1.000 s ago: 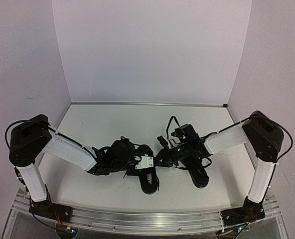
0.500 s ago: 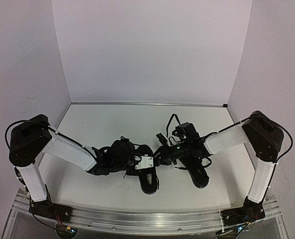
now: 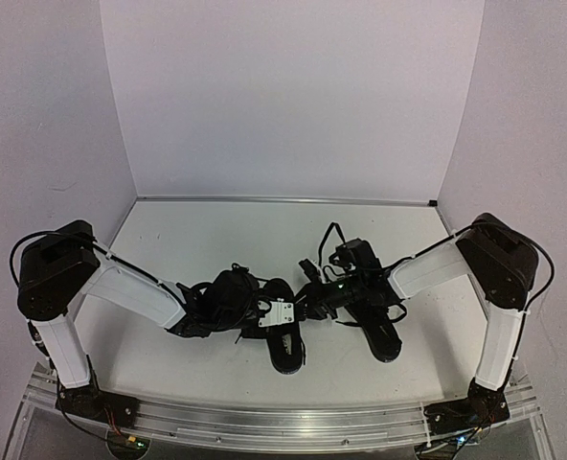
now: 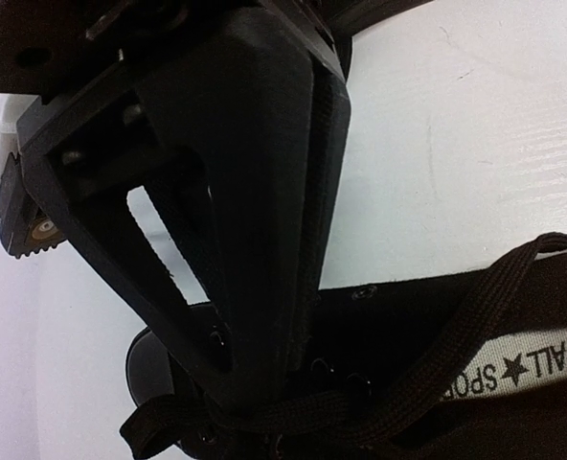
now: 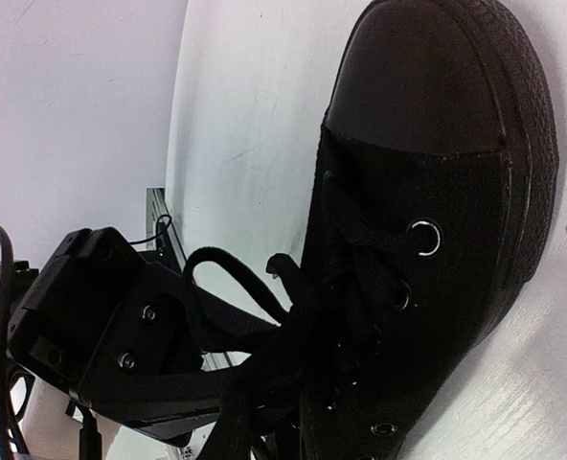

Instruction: Tie the shoes

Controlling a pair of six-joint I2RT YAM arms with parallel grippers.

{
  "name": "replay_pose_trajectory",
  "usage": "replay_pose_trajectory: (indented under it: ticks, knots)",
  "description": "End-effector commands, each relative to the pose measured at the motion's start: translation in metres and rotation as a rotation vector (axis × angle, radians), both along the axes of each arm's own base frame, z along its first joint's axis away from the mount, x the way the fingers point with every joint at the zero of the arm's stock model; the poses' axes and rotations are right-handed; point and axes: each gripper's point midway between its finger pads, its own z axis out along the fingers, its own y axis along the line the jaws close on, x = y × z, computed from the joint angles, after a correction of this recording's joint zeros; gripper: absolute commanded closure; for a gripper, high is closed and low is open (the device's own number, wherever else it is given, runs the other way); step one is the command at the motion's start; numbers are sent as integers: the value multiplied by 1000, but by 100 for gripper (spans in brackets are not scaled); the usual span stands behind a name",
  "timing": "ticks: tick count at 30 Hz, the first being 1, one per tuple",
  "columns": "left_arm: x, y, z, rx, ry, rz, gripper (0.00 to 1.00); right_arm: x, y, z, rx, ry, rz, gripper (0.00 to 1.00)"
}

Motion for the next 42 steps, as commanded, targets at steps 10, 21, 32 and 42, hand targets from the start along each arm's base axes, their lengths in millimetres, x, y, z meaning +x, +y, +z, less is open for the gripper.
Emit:
replay_pose_trajectory:
  ticks: [10, 21, 32, 42]
  knots:
    - [-2, -17, 22, -113, -33, -6, 100, -8, 9, -4, 88, 103, -16, 85]
    - [-2, -19, 21, -144, -39, 1, 100, -10, 7, -6, 114, 133, -31, 100]
    - [-7, -1, 28, -76, -50, 5, 83, -5, -5, -2, 112, 102, -77, 100]
    - [-15, 30, 27, -28, -34, 43, 78, -1, -2, 8, 132, 69, -75, 100]
